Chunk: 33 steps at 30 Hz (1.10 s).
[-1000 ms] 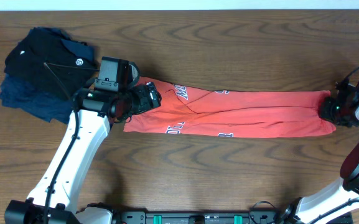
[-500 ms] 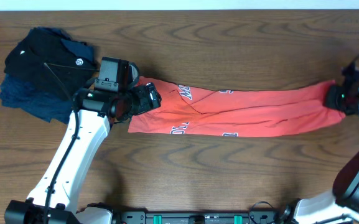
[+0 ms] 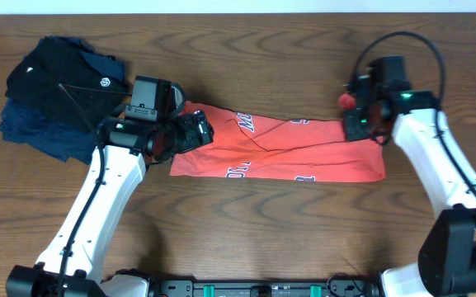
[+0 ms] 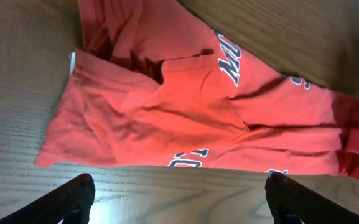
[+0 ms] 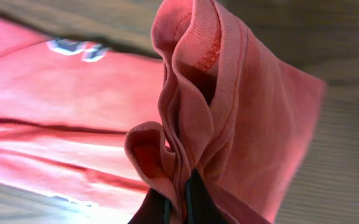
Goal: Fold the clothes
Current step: 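Carry the right end leftward with the right gripper, folding strip in half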
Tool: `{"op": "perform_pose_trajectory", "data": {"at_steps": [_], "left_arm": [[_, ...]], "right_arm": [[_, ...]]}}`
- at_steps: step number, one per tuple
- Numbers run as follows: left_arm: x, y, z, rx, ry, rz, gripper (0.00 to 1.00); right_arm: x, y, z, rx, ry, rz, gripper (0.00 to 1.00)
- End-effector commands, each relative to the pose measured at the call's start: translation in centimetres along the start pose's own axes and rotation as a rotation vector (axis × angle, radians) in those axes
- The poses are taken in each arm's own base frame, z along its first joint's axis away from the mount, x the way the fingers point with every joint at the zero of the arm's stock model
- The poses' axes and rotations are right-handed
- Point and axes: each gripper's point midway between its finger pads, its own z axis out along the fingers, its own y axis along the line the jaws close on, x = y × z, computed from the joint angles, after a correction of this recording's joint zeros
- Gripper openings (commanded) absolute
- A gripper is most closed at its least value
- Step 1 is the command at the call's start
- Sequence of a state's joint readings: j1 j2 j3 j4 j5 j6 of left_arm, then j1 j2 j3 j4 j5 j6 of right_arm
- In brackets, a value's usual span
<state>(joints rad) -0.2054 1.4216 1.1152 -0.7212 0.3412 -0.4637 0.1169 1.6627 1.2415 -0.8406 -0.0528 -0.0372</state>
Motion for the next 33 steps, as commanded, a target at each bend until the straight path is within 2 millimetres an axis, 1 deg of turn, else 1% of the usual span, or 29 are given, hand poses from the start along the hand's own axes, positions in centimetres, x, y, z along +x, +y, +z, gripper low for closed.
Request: {"op": "perform_pose_trajectory", "data": {"at_steps": [1,4,6,9,14,19,20,21,22,24,25,27,28,31,33], "left_arm": [[0.0,0.0,-0.1,0.001,0.007,0.013,0.89],[0.1,0.1,-0.1,-0.002,0.011,0.011,0.90],[0.2,0.1,-0.1,-0.003,0.013,0.010,0.89],[0.2,0.1,-0.1,-0.003,0.013,0.010,0.89],[0.2,0.1,-0.1,-0.003,0.013,0.010,0.89],[0.2,0.1,-0.1,-0.003,0.013,0.010,0.89],[0.2,0.1,-0.1,-0.003,0.013,0.010,0.89],[0.2,0.1,-0.1,-0.003,0.014,0.010,0.90],[0.2,0.1,-0.1,-0.004,0.015,0.010,0.89],[0.3,0.2,-0.1,-0.005,0.017,0.009,0.90],[0.3,0.2,-0.1,-0.006,0.018,0.009,0.89],[0.3,0.2,-0.1,-0.006,0.020,0.009,0.90],[0.3,0.2,-0.1,-0.007,0.020,0.009,0.90],[0.4,0.2,-0.1,-0.007,0.020,0.009,0.89],[0.3,0.2,-0.1,-0.007,0.020,0.012,0.90]], "right_arm": [[0.5,2.8,1.1,-0.018,0.037,0.012,0.01],[1.0,5.1,1.9,-0.034,0.065,-0.006,0.01],[1.4,6.2,2.4,-0.039,0.082,-0.008,0.01],[1.8,7.2,3.0,-0.042,0.102,-0.009,0.01],[2.3,8.2,3.4,-0.040,0.117,-0.012,0.01],[2.4,8.5,3.4,-0.042,0.121,-0.006,0.01],[2.4,8.5,3.4,-0.042,0.121,-0.006,0.04],[2.4,8.6,3.4,-0.047,0.122,-0.001,0.13],[2.4,9.1,3.3,-0.073,0.124,0.001,0.25],[2.4,9.9,3.2,-0.123,0.124,0.003,0.35],[2.2,10.2,3.2,-0.140,0.120,0.003,0.38],[1.9,10.6,3.2,-0.161,0.106,0.003,0.49],[1.7,10.8,3.2,-0.169,0.100,0.003,0.52],[1.3,10.8,3.2,-0.171,0.082,0.002,0.56],[1.0,10.6,3.2,-0.163,0.072,0.003,0.57]]}}
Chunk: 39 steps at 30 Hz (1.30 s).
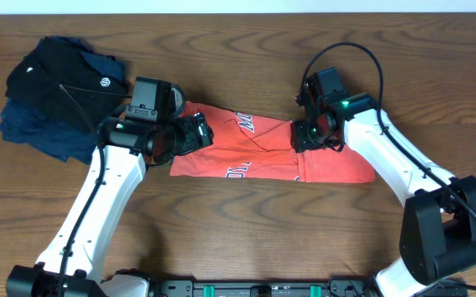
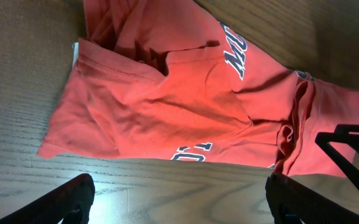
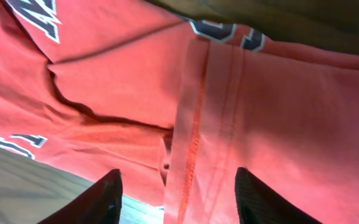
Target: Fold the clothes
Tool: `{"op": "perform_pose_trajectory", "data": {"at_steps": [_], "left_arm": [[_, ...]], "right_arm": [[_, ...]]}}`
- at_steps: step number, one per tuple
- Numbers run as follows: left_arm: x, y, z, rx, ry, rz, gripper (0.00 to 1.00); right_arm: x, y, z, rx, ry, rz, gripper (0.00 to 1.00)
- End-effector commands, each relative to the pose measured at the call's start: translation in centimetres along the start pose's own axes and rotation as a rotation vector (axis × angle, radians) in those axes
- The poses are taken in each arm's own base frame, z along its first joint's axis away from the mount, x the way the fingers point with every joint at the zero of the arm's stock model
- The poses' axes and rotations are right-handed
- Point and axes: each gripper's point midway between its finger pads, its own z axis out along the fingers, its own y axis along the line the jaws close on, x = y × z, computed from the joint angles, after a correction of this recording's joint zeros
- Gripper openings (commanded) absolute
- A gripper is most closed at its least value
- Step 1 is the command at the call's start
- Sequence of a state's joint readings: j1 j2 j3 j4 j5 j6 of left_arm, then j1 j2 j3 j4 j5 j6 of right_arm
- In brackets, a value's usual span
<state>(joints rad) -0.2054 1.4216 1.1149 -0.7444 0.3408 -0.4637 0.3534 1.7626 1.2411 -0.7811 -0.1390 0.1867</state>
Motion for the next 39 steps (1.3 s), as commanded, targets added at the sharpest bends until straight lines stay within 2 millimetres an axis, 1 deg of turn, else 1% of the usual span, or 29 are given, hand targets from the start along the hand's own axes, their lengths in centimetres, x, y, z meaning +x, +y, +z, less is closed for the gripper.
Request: {"op": "perform_pose_trajectory", "data": {"at_steps": [1,5,8,11,14,16,18,20,22,25,30,33,35,36,37,38,39], "left_arm": [[-0.1,-0.1,-0.1,0.005,0.000,0.019,0.89],[-0.2,0.0,-0.1,0.001,-0.002,0.046,0.90],[-0.6,0.9,-0.1,-0.052,-0.027,0.048,0.95],[-1.0,1.9,0.0,-0.108,-0.046,0.087,0.96],[-0.8,2.2,0.4,-0.123,-0.028,0.081,0.96],[-0.7,2.4,0.7,-0.127,-0.016,0.078,0.96],[-0.7,2.5,0.8,-0.129,-0.011,0.077,0.96],[-0.7,2.5,0.9,-0.130,-0.010,0.076,0.96],[-0.7,2.5,0.9,-0.130,-0.010,0.076,0.96],[-0.7,2.5,0.9,-0.130,-0.010,0.076,0.96],[-0.6,2.5,0.9,-0.130,-0.010,0.076,0.96],[-0.7,2.5,0.9,-0.130,-0.010,0.077,0.96],[-0.6,2.5,0.9,-0.130,-0.010,0.077,0.96],[-0.7,2.5,0.9,-0.130,-0.010,0.077,0.96],[-0.7,2.5,0.9,-0.130,-0.010,0.076,0.96],[-0.7,2.5,0.9,-0.130,-0.010,0.077,0.96],[-0.7,2.5,0.9,-0.130,-0.010,0.076,0.96]], "right_arm": [[-0.1,0.2,0.1,-0.002,-0.004,0.004,0.57],[0.2,-1.8,-0.1,0.093,0.004,0.055,0.59],[0.6,-3.0,-0.2,0.157,0.017,0.064,0.60],[0.7,-3.8,-0.4,0.201,0.014,0.064,0.60],[0.8,-3.4,-0.3,0.183,0.020,0.094,0.64],[1.1,-2.9,-0.2,0.162,0.033,0.096,0.63],[1.3,-2.6,0.0,0.166,0.037,0.097,0.62],[1.3,-2.7,0.2,0.193,0.031,0.117,0.60],[1.2,-2.9,0.5,0.212,0.027,0.140,0.54],[1.2,-2.9,1.8,0.214,0.036,0.176,0.52],[0.6,-2.3,4.0,0.207,0.026,0.162,0.58],[0.0,-1.8,4.6,0.198,0.003,0.151,0.59],[-0.3,-1.7,4.8,0.193,-0.008,0.150,0.54],[-0.5,-1.6,4.8,0.193,-0.014,0.149,0.47],[-0.6,-1.7,4.8,0.195,-0.018,0.149,0.40],[-0.6,-1.8,4.8,0.200,-0.019,0.150,0.31],[-0.6,-1.9,4.8,0.208,-0.021,0.151,0.19]]}}
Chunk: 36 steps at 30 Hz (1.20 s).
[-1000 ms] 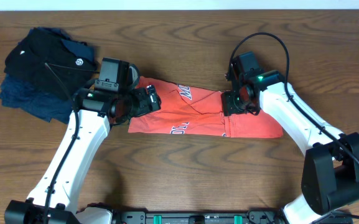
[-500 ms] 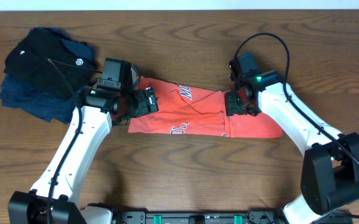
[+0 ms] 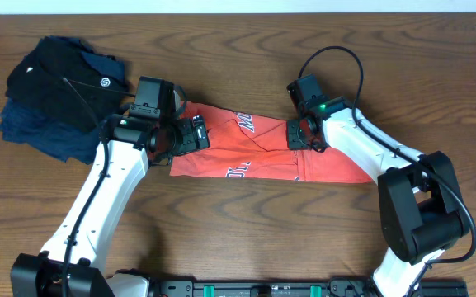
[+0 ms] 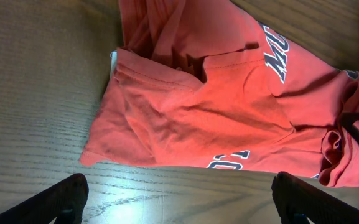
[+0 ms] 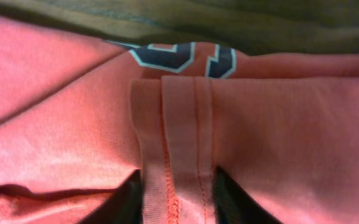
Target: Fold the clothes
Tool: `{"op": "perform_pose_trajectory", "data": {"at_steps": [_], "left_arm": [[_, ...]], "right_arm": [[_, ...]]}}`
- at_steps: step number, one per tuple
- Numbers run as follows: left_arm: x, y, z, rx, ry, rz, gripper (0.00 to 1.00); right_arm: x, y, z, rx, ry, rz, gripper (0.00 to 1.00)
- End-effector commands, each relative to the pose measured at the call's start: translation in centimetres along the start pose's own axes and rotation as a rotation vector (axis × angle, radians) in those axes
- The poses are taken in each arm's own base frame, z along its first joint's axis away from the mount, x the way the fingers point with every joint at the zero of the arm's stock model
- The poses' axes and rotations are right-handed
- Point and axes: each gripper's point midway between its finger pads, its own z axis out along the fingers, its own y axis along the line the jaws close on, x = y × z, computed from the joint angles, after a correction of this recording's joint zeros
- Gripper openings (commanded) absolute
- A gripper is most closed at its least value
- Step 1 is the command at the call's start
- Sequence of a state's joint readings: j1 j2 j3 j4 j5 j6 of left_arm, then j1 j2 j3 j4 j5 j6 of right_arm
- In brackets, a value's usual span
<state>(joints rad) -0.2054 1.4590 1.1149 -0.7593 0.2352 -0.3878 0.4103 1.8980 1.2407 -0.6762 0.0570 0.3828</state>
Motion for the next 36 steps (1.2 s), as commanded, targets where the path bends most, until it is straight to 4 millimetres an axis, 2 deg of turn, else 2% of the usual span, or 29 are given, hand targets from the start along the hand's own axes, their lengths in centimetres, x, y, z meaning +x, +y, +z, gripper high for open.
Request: {"op": "perform_pose_trajectory", "data": {"at_steps": [1,2,8,9,10,12,14,19,21,25,26,28,36], "left_arm": [[-0.2,0.3,0.0,-0.013,-0.005,0.012,0.96],[-0.2,0.3,0.0,-0.013,-0.005,0.012,0.96],[-0.2,0.3,0.0,-0.014,-0.002,0.012,0.96],[-0.2,0.3,0.0,-0.014,-0.001,0.012,0.96],[-0.1,0.3,0.0,-0.015,0.001,0.011,0.96],[-0.1,0.3,0.0,-0.016,0.001,0.011,0.96],[-0.1,0.3,0.0,-0.016,0.001,0.011,0.96],[-0.1,0.3,0.0,-0.016,0.002,0.011,0.96],[-0.1,0.3,0.0,-0.016,0.002,0.011,0.96],[-0.1,0.3,0.0,-0.016,0.002,0.011,0.96],[-0.1,0.3,0.0,-0.016,0.002,0.011,0.96],[0.0,0.4,0.0,-0.016,0.003,0.011,0.96],[0.1,0.5,0.0,-0.021,0.011,0.009,0.96]], "right_arm": [[0.0,-0.3,0.3,0.031,-0.005,0.015,0.10],[-0.1,-0.5,0.3,0.040,-0.009,0.026,0.02],[-0.4,-0.9,0.3,0.067,-0.028,0.064,0.01],[-0.5,-0.9,0.3,0.066,-0.031,0.064,0.05],[-0.6,-0.8,0.3,0.063,-0.037,0.064,0.14],[-1.0,-0.6,0.3,0.056,-0.052,0.064,0.24],[-1.2,-0.5,0.3,0.055,-0.063,0.059,0.31],[-1.6,-0.3,0.9,0.050,-0.073,0.060,0.33],[-1.6,-0.2,1.5,0.049,-0.073,0.060,0.31],[-1.7,-0.2,2.7,0.053,-0.069,0.061,0.03],[-1.7,-0.2,2.8,0.052,-0.071,0.063,0.01],[-2.3,-0.5,2.7,0.069,-0.099,0.097,0.01],[-6.5,-2.1,-0.7,0.109,-0.256,0.167,0.01]]}}
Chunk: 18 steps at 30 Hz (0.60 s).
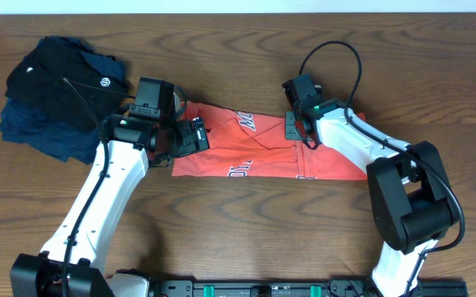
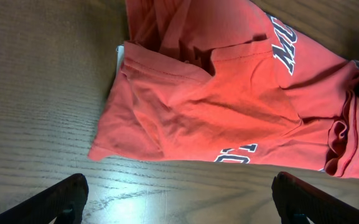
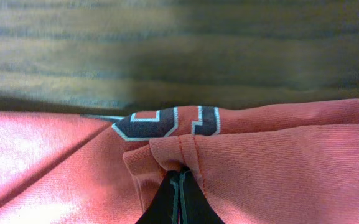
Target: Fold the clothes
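A red shirt [image 1: 254,148] with dark lettering lies flat across the middle of the table, its right end folded back over itself. My right gripper [image 1: 297,130] sits on the fold near the shirt's far edge. In the right wrist view this gripper [image 3: 179,177] is shut on a pinch of the folded hem [image 3: 167,149]. My left gripper [image 1: 186,137] hovers over the shirt's left end. In the left wrist view the gripper [image 2: 179,186] is wide open above bare wood, with the shirt [image 2: 216,106] beyond its fingers.
A pile of dark blue and black clothes [image 1: 56,91] lies at the far left of the wooden table [image 1: 238,231]. The right arm's black cable [image 1: 336,49] loops above the shirt.
My right gripper, then open astride the folded hem, is now shut on it and sits slightly farther back. The left gripper stayed open over the shirt's left end.
My right gripper first held the shirt's right end bunched and lifted at the far right. Then it was open over the shirt's middle with that end laid back on the shirt. It then straddled the hem, and now pinches it. The left gripper stayed open.
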Tool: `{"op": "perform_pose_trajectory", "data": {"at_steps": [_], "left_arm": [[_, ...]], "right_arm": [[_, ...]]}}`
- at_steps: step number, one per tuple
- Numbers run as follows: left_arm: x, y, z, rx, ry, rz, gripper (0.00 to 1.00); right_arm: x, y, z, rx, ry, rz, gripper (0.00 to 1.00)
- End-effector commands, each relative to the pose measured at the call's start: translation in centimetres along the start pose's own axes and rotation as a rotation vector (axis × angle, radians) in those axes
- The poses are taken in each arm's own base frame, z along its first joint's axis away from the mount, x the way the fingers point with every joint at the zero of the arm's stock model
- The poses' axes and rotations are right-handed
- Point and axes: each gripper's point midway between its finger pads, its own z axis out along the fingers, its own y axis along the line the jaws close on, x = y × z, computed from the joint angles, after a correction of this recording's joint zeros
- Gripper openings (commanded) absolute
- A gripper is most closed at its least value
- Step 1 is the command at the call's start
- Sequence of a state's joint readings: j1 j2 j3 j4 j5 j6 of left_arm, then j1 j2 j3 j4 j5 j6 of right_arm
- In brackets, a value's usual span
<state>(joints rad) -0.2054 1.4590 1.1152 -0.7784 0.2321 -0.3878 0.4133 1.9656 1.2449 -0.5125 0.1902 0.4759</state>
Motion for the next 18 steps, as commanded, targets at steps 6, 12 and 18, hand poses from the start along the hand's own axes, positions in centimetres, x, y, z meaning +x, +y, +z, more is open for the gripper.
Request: {"op": "perform_pose_trajectory", "data": {"at_steps": [6,12,18], "left_arm": [[-0.2,0.2,0.0,-0.010,-0.004,0.013,0.96],[-0.3,0.2,0.0,-0.012,-0.005,0.013,0.97],[-0.2,0.8,1.7,-0.037,0.031,0.070,1.00]], "right_arm": [[-4.5,-1.1,-2.2,0.015,-0.136,0.086,0.06],[-4.6,-0.1,-2.6,-0.043,-0.123,0.026,0.59],[-5.7,-0.1,-7.8,-0.085,-0.166,-0.086,0.99]]}}
